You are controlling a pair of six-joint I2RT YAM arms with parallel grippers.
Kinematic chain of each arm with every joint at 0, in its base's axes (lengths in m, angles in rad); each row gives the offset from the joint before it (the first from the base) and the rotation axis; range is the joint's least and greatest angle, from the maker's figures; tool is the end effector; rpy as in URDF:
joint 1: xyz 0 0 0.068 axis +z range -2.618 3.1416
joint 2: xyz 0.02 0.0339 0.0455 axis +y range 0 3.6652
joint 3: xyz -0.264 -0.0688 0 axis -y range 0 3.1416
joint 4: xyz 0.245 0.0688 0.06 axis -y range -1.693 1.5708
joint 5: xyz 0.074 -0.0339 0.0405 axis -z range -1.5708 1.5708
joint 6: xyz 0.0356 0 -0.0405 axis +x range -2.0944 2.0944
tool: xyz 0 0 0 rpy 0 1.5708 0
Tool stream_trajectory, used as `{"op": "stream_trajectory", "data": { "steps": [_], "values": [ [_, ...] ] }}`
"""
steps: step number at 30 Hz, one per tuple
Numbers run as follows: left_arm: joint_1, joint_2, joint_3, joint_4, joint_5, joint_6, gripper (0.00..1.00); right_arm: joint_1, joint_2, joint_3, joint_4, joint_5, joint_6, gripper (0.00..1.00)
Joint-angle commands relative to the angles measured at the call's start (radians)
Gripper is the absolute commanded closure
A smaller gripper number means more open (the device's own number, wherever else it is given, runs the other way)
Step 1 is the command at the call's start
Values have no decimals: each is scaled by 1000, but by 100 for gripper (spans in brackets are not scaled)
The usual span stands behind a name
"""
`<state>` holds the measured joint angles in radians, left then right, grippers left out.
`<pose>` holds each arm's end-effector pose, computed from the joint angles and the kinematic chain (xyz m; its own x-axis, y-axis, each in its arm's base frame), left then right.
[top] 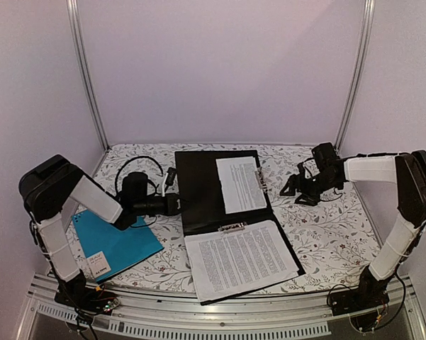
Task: Put the files into the folder
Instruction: Close the folder with files at the center of the board.
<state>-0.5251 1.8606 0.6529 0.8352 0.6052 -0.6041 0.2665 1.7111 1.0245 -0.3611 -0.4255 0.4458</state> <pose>0.2795 -0.1853 0.1212 -0.7538 -0.1031 -0.6490 0.5378 0.4707 -0.6995 0.3218 0.1031 0.1738 -0.9432 0.1496 -0.2966 -0.0356 0.8422 0.5380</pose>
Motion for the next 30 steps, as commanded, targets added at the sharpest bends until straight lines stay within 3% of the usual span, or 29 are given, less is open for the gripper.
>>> {"op": "stream_trajectory", "data": {
  "steps": [1, 6, 11, 22, 30],
  "values": [
    [-123, -96, -66, 153, -165, 220, 100, -4, -32, 17, -79, 20, -34, 22],
    [-286, -184, -79, 13, -303, 515, 100, -11, -34, 7, -89, 24, -47, 22],
    [-394, -237, -94, -35, -411, 707, 100, -41, -39, -13, -89, 23, -50, 23],
    [-516, -239, -94, -109, -551, 894, 99, -182, -136, -60, -121, 91, -73, 21],
    [-620, -267, -58, -344, -674, 1033, 89, -221, -113, -40, -127, 110, -100, 21]
  ]
}}
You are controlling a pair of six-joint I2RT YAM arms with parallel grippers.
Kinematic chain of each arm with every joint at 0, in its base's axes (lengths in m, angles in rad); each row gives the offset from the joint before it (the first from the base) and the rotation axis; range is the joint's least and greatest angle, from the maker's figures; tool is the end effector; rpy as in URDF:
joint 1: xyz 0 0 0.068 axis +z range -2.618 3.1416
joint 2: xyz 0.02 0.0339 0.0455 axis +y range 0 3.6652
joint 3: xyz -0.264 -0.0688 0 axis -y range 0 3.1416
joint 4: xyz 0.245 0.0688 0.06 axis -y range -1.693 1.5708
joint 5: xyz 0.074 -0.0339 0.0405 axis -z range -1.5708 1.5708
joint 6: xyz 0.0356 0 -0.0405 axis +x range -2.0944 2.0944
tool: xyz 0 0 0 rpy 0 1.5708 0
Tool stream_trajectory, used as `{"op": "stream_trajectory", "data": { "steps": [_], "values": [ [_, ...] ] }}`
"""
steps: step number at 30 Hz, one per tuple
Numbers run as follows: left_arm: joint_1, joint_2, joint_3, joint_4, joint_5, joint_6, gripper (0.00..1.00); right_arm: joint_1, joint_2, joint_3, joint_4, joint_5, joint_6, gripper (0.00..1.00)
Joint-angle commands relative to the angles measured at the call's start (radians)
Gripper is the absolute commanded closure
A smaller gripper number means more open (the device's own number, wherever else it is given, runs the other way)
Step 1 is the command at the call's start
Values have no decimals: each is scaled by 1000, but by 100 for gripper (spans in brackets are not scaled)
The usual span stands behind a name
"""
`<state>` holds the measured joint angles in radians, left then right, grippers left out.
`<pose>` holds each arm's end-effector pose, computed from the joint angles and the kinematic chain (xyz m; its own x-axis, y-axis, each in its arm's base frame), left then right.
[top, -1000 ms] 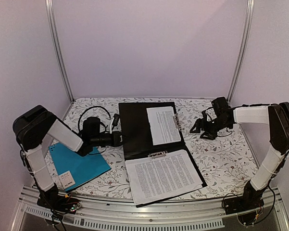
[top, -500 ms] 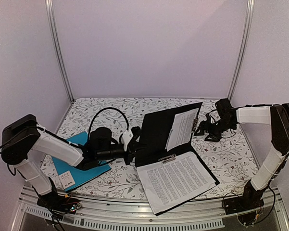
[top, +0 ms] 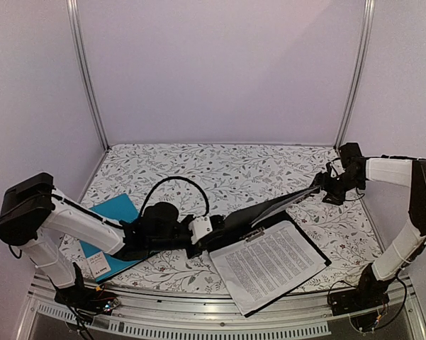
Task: Put the files into the folder
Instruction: Close the folder with files at the center of the board.
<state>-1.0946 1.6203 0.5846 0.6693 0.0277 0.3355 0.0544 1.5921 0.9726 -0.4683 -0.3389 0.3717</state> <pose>0.1421 -0.2777 0.1578 0.1413 0.4440 -0.8848 0.9041 0.3061 0.2980 0.3088 0.0287 0.1888 -0.8985 0.2941 -0.3258 0.1298 0.8871 0.4430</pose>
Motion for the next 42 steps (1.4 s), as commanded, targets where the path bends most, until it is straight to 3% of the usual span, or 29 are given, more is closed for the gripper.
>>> {"op": "stream_trajectory", "data": {
  "steps": [1, 10, 16, 21, 28, 35, 42],
  "values": [
    [-61, -29, 11, -198, -111, 106, 86, -8, 15, 14, -20, 20, -29, 21],
    [-145, -46, 7, -338, -241, 134, 54, -9, 29, 1, -22, 13, -37, 21],
    [-151, -109, 1, -445, -234, 78, 45, -9, -3, 0, -49, 55, -43, 21],
    [-150, -202, -15, -522, -170, 10, 38, -3, -32, -16, -72, -17, -51, 20],
    [-110, -209, 64, -530, -47, -98, 1, 104, -99, -100, -86, -33, -26, 17],
    [2, -71, 200, -603, 119, -324, 0, 174, 15, -44, -81, -42, -44, 14],
    [13, 9, 190, -623, 204, -277, 0, 262, 177, 61, -87, -66, -68, 15]
  ]
}}
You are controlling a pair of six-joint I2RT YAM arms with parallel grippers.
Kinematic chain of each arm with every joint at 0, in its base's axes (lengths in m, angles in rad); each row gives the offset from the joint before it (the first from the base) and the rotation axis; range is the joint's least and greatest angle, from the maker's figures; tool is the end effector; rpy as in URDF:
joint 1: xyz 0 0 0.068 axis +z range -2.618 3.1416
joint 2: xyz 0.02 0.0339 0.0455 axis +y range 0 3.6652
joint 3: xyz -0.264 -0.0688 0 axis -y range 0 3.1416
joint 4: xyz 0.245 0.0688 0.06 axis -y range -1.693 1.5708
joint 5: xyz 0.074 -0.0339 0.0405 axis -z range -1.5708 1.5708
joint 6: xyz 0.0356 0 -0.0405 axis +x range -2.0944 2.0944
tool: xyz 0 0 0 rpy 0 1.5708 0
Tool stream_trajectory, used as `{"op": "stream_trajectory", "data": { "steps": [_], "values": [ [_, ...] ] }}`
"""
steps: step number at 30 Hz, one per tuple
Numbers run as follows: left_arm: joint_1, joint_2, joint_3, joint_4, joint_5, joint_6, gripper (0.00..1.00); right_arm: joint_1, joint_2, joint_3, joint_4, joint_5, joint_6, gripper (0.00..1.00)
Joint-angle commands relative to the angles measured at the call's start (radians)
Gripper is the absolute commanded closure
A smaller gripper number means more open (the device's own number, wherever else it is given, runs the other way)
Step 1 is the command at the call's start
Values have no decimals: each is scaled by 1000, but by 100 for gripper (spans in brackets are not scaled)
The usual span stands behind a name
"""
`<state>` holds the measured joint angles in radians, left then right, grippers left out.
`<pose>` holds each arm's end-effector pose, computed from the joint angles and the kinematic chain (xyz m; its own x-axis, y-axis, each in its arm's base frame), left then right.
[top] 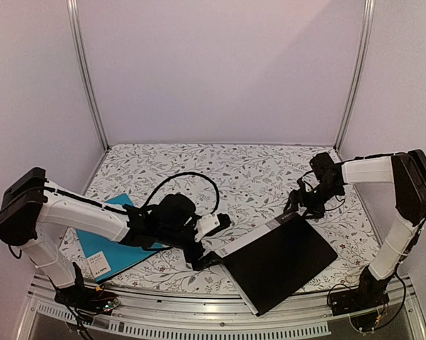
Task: Put the files into the folder
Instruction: Close the folder with files at the center of the board, then move the folder with files to the center of the board.
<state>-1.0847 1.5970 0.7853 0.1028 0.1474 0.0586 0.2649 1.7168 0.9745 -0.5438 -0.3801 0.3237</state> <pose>0.1458 -0.2871 0.1699 -0.2493 0.5959 -0.7634 0.9429 0.3292 -0.0510 0.2953 0.0938 0.1505 -0.9875 0.0382 -0.1530 -0.0312 0.9037 0.4269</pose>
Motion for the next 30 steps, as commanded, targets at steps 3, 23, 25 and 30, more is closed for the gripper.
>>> {"op": "stream_trajectory", "data": {
  "steps": [3, 23, 25, 30],
  "values": [
    [5, 51, -3, -84, 75, 20, 1, 93, 95, 109, -23, -34, -22, 16],
    [1, 62, -1, -240, 90, 32, 0, 345, 525, 776, -223, -121, -87, 24],
    [0, 56, -8, -219, 99, 30, 0, 344, 502, 776, -228, -64, -91, 23],
    [17, 13, -18, -168, 75, -7, 1, 323, 326, 678, -240, 167, -106, 13]
  ]
}}
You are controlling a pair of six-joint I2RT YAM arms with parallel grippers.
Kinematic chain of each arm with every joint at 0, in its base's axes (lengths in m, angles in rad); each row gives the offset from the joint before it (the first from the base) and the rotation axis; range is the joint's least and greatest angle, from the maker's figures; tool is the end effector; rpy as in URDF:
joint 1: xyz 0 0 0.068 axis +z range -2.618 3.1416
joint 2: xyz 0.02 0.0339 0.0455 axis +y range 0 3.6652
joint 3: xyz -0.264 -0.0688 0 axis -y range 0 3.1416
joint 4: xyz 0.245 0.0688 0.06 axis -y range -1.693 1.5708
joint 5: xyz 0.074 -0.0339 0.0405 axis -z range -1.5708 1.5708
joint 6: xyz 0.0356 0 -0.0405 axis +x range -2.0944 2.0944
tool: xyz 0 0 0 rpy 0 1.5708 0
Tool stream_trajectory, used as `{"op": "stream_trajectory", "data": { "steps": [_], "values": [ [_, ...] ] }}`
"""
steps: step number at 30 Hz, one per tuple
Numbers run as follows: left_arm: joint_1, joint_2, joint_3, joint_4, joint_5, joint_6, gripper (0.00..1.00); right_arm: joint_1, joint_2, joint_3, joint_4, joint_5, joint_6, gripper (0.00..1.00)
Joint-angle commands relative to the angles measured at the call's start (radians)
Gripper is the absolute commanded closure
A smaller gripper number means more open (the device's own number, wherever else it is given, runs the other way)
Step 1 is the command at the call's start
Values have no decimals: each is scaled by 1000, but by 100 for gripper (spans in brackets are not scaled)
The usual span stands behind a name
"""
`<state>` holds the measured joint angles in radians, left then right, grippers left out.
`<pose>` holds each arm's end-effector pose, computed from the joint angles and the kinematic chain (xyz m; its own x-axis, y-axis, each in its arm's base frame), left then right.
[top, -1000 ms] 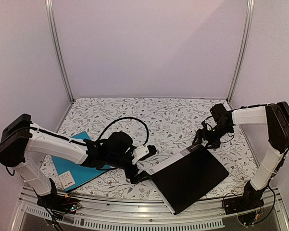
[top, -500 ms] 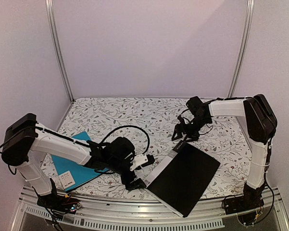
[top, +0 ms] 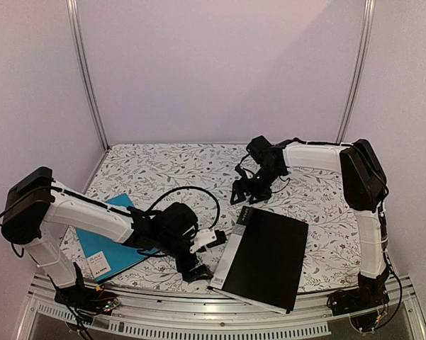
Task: Put the files into the folder
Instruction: Move the folder with files to the center of the board.
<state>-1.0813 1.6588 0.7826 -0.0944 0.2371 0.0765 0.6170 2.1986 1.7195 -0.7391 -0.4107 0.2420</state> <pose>0.1372 -0.2753 0.1370 -0.3165 0.7522 -0.5780 0.9472 0.2833 -0.1501 0.3645 0.2760 0.1674 -0.8972 -0.3671 -0.2455 -0.4408 0.7787 0.4465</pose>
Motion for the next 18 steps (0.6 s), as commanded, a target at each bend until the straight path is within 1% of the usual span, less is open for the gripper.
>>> {"op": "stream_trajectory", "data": {
  "steps": [1, 4, 6, 8, 10, 14, 16, 18],
  "values": [
    [21, -65, -17, 40, -49, -48, 1, -32, -192, -99, -45, 251, -22, 11],
    [61, -118, 2, 1, -169, -143, 1, -34, -340, -211, -32, 359, -7, 5],
    [110, -134, 57, -111, -231, -259, 0, -36, -427, -292, -22, 382, 22, 2],
    [189, -142, 110, -225, -234, -368, 0, -34, -494, -401, -9, 384, 63, 1],
    [241, -173, 114, -290, -289, -451, 0, -34, -574, -526, 26, 380, 134, 1],
    [312, -292, 91, -429, -470, -605, 0, -35, -752, -744, 75, 382, 273, 1],
    [357, -336, 87, -485, -494, -648, 0, -34, -814, -833, 115, 335, 343, 1],
    [425, -368, 75, -527, -472, -680, 0, -26, -837, -892, 129, 317, 392, 1]
  ]
}}
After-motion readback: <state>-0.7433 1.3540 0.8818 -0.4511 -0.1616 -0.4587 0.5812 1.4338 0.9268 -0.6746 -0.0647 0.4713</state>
